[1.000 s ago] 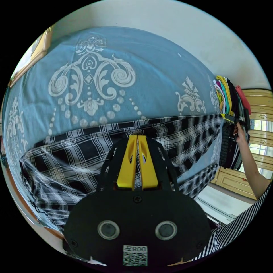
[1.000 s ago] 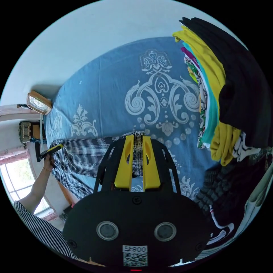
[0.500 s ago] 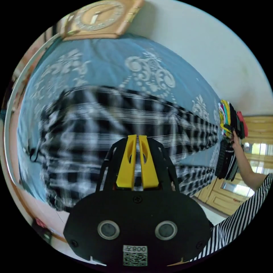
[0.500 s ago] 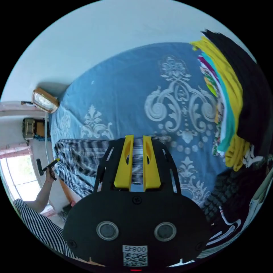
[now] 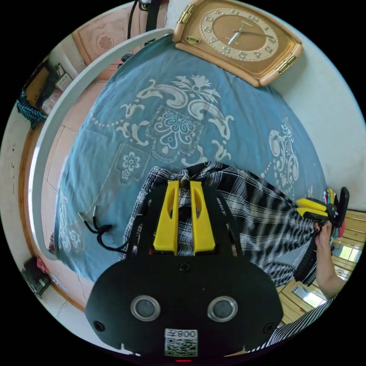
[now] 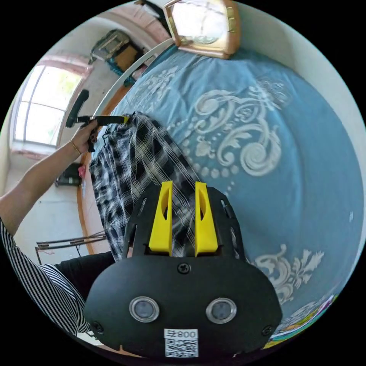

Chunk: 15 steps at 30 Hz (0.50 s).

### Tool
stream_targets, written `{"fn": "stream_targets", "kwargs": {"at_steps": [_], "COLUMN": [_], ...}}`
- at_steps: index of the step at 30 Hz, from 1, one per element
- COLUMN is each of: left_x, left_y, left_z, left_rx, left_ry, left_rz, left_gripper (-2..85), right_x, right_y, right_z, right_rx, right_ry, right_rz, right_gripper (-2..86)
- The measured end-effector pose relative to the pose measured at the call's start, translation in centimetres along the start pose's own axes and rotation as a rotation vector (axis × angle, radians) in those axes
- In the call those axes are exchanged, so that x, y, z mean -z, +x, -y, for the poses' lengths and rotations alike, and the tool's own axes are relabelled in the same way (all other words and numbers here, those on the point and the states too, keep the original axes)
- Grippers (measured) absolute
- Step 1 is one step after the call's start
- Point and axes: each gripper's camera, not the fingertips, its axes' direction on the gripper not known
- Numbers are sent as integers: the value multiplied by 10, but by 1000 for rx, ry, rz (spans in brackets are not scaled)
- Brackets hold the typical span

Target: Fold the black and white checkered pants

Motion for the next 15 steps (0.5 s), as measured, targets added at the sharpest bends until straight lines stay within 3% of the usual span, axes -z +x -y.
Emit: {"fn": "stream_targets", "kwargs": {"at_steps": [5, 10, 15], "left_x": [16, 29, -2], "left_y": [-4, -18, -19], "left_z": [-3, 2, 11], "left_rx": [-5, 37, 21], "left_ry": [91, 198, 116], "left_rz": [-11, -89, -79], "left_gripper": [17, 14, 20], "right_x": [-44, -40, -38], "right_y": [-32, -27, -19], "right_z": [39, 37, 31], "right_rx": [81, 51, -2], "right_ry": [-87, -68, -50], "right_rz": [-184, -158, -97], "right_gripper": [25, 15, 35]}}
